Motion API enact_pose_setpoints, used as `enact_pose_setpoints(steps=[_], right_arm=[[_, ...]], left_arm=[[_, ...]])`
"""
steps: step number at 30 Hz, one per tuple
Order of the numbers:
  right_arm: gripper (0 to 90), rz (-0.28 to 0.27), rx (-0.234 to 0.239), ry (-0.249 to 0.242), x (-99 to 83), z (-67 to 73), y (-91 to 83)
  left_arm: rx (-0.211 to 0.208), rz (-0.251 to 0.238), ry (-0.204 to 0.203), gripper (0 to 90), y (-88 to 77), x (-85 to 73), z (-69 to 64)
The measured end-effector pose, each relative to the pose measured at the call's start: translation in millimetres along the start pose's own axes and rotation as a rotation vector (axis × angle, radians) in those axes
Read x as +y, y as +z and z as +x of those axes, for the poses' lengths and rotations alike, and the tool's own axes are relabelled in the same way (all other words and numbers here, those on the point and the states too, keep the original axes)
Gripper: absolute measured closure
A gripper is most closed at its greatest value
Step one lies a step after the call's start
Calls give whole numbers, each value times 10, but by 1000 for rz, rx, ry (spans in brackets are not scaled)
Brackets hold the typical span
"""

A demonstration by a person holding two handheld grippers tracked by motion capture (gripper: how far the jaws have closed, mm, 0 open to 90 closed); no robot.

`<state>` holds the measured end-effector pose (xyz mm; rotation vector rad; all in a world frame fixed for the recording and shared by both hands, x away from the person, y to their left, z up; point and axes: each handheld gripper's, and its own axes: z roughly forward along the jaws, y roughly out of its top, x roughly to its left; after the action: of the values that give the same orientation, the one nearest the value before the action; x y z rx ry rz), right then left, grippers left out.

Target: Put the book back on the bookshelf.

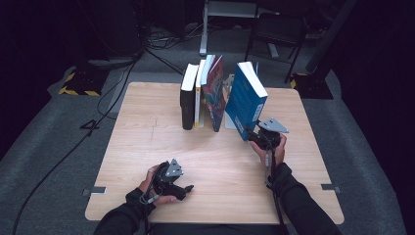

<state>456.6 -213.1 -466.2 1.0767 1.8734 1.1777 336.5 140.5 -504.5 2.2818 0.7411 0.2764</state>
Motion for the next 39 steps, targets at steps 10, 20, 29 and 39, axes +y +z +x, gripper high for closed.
enact_pose_setpoints(steps=[10,20,29,39], right_arm=[[610,-24,28,40,-46,11,1],[616,-28,-37,69,27,155,153],[615,-33,-92,103,72,201,279],[606,-20,-67,103,92,218,283]], left_arm=[[-6,0,5,150,7,7,4],[-6,0,5,149,7,8,5],[-6,-1,8,150,7,8,6],[-5,0,6,151,6,6,2]])
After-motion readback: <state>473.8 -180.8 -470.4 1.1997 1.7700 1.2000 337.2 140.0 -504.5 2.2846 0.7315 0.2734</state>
